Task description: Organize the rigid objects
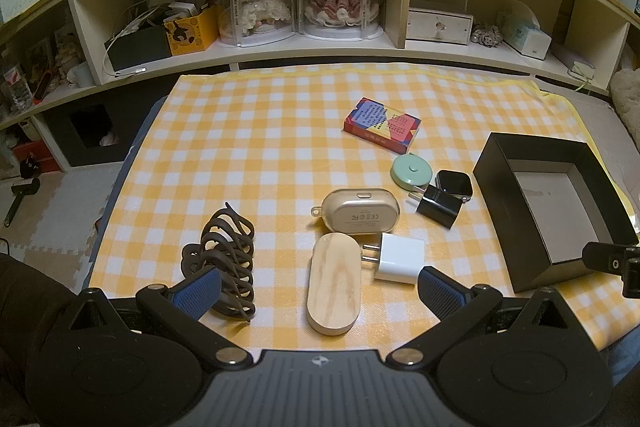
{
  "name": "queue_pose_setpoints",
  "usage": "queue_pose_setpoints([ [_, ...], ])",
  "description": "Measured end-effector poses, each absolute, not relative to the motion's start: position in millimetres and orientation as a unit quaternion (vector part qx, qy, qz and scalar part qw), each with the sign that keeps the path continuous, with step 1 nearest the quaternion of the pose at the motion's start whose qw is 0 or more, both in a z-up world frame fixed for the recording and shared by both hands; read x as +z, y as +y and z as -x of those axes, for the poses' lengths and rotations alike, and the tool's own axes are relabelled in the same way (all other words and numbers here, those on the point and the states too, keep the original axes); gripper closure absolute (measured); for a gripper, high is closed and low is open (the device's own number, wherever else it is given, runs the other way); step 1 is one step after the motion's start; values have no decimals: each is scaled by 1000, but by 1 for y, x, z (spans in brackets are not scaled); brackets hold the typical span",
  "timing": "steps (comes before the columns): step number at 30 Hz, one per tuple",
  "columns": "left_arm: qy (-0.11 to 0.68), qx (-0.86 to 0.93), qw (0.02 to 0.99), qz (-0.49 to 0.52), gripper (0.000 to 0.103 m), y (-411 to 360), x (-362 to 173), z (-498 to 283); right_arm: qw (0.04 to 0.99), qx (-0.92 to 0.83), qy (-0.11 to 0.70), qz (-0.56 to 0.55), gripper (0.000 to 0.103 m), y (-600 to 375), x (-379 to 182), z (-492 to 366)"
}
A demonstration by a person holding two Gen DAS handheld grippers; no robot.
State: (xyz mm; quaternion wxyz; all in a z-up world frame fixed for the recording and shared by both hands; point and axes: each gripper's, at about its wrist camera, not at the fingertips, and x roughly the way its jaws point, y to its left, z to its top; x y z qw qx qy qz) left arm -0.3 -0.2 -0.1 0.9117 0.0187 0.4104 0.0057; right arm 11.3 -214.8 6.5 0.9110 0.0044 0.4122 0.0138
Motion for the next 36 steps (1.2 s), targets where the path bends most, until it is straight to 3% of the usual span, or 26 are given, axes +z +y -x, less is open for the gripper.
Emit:
queue_pose_setpoints([
  [36, 411, 6, 911, -19, 0, 0, 0, 0, 910, 15, 415, -1, 0, -217, -2, -10],
])
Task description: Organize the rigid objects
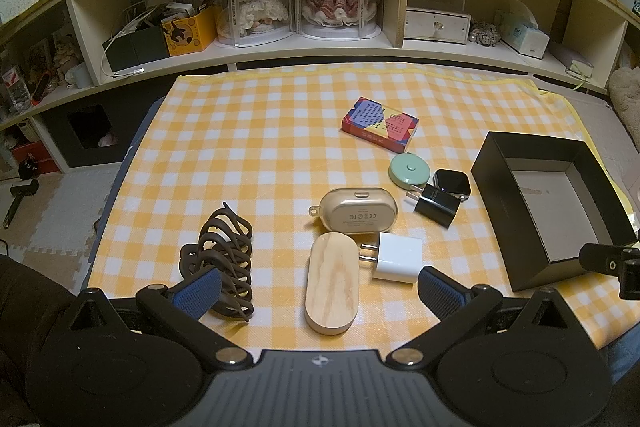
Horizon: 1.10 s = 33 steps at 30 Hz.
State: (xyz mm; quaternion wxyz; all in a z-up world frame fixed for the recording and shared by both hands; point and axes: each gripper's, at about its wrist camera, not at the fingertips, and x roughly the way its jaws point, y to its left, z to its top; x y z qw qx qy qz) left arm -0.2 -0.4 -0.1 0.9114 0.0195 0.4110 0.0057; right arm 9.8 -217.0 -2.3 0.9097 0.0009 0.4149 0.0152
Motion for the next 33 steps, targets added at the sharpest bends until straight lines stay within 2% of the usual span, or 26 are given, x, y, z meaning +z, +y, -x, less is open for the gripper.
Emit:
queue_pose_setpoints([
  [33, 411, 4, 911, -20, 0, 0, 0, 0, 909, 16, 416, -1, 0, -219, -3, -11],
])
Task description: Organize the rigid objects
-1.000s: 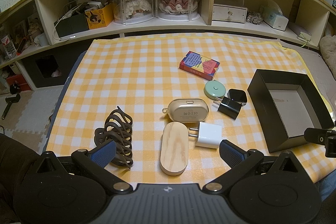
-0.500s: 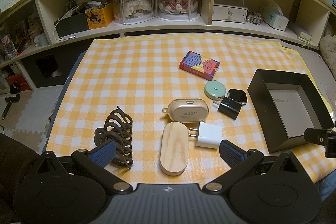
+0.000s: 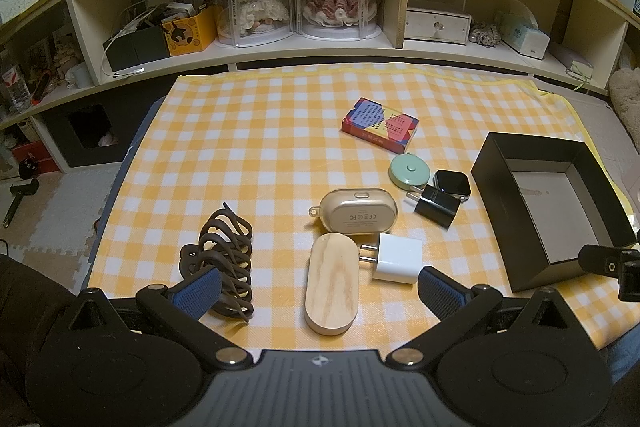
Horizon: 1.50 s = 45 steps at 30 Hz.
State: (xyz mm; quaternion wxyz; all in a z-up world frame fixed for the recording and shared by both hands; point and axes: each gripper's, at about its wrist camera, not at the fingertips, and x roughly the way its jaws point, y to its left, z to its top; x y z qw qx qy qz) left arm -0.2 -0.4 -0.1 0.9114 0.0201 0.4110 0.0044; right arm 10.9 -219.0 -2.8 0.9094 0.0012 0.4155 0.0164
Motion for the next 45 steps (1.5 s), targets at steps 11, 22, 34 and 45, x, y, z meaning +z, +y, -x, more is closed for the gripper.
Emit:
queue_pose_setpoints([
  [11, 398, 3, 917, -21, 0, -7, 6, 0, 920, 27, 391, -14, 0, -221, 11, -10],
  [22, 372, 20, 928, -28, 0, -3, 21, -13, 939, -7, 342, -24, 0, -253, 40, -31],
  [34, 348, 39, 936, -45, 0, 11, 34, -34, 935, -57, 343, -67, 0, -334, 45, -76],
  [45, 360, 12, 932, -26, 0, 36, 26, -60, 892, -102, 426, -111, 4, -382, -12, -123],
])
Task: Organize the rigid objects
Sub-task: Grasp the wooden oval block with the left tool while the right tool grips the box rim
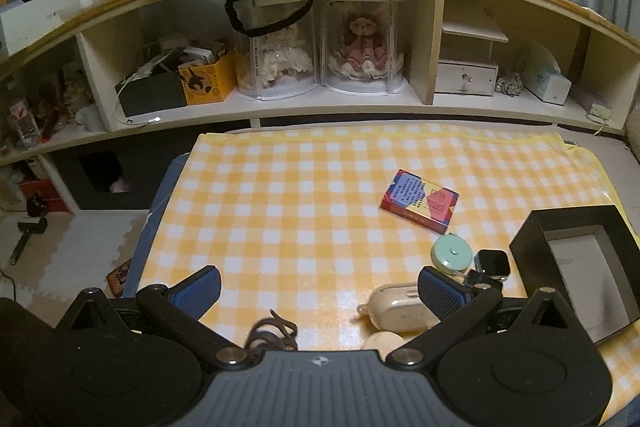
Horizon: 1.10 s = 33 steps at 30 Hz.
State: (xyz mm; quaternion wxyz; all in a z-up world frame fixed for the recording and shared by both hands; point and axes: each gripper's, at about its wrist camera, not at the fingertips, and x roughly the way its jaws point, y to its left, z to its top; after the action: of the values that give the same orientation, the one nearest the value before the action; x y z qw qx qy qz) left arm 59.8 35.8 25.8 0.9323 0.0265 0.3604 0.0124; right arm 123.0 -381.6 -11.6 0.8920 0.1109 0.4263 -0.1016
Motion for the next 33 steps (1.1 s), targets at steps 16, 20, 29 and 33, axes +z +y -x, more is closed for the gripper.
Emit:
queue_pose_setpoints([
  [16, 463, -76, 883, 27, 8, 42, -9, -85, 859, -88, 498, -74, 95, -373, -54, -144],
  [20, 494, -99, 863, 38, 20, 35, -21, -89, 857, -89, 503, -64, 95, -368, -52, -147],
  [29, 546, -101, 831, 35, 36, 34, -44, -98, 862, -88, 497, -50, 95, -357, -53, -150],
  [33, 558, -107, 822, 25, 41, 28, -51, -100, 865, -92, 492, -47, 94, -355, -53, -148],
])
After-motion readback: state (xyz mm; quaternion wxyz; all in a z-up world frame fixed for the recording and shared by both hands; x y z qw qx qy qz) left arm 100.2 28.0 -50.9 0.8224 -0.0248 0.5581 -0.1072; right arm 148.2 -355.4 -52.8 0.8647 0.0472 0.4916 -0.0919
